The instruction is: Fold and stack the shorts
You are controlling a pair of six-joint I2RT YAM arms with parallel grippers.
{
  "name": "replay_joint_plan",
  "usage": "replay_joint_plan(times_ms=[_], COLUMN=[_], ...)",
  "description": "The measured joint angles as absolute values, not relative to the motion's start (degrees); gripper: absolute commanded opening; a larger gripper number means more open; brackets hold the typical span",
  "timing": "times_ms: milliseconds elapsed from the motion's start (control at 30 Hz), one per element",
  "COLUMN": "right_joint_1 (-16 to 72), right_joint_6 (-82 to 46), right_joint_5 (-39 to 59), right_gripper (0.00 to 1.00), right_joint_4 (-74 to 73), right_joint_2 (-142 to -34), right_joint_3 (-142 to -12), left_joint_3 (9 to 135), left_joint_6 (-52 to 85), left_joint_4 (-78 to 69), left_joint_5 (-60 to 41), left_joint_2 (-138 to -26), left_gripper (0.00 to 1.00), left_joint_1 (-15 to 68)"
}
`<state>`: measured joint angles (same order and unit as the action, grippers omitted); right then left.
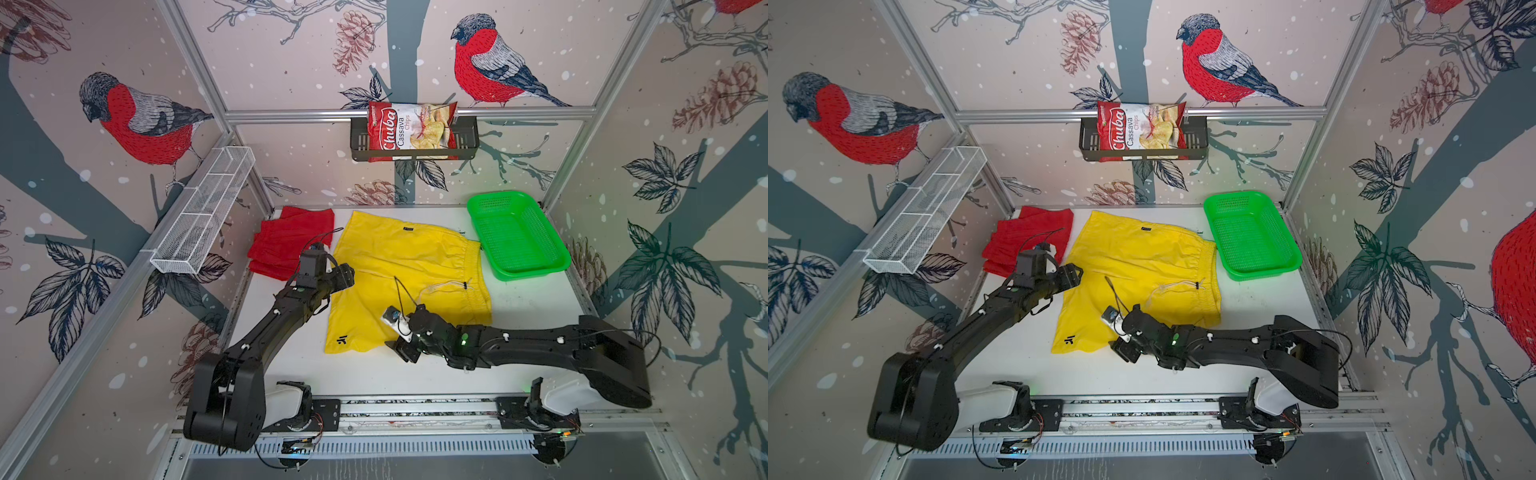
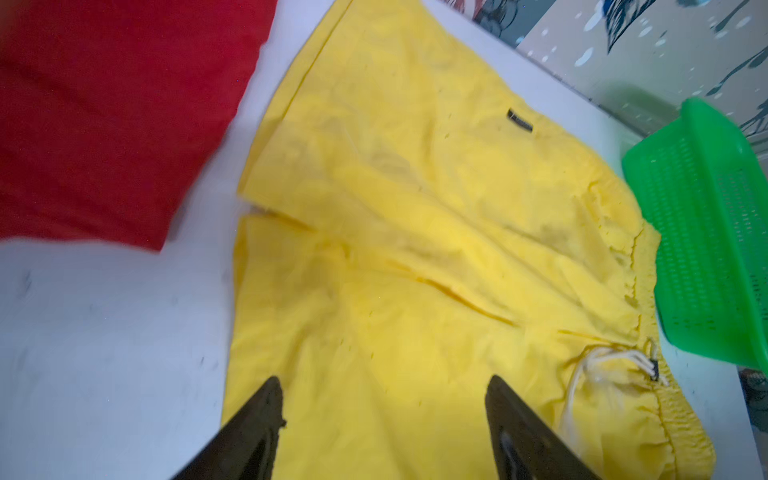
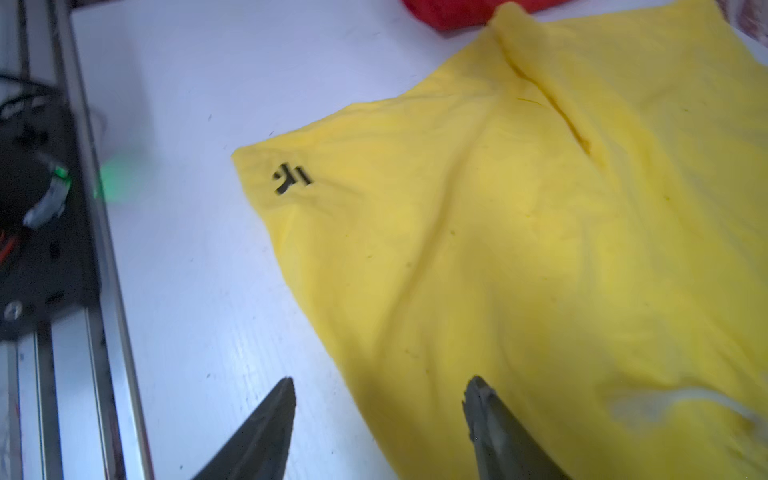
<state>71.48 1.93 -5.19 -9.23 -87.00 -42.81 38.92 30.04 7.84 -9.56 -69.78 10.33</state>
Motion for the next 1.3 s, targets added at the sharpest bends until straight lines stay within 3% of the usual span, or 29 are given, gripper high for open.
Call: replay_joint_plan(times_ms=[167, 367, 500, 833, 1300], right_joint_1=[71.4, 68.9, 65.8, 55.4, 53.3], right_joint_6=[9.3, 10.5, 7.0, -15.2, -26.5], right_joint_5=[-3.8, -2.9, 0.9, 15.9, 21.1], right_gripper=[0.58, 0.26, 0.12, 0.10, 0.10], right_joint_4=[-10.4, -10.2, -10.5, -16.2, -17.7], right_joint_2=[-92.9, -98.3, -98.5, -100.0, -102.5], right_joint_3=[-43.8, -46.4, -46.7, -47.4, -49.6], left_joint_3=[32.6, 26.9, 23.8, 21.3, 22.1], left_joint_6=[33.7, 40.9, 44.5, 49.3, 53.6], left_joint_4=[13.7, 19.3, 21.7, 22.9, 26.8], left_joint_5=[-10.7, -10.7, -10.7, -13.5, -16.2], left_joint_2=[-61.8, -52.9, -47.2, -46.3, -39.9], left_gripper=[0.73, 0.72, 0.70, 0.70, 0.71], left_joint_1=[10.3, 10.2, 10.2, 10.2, 10.2])
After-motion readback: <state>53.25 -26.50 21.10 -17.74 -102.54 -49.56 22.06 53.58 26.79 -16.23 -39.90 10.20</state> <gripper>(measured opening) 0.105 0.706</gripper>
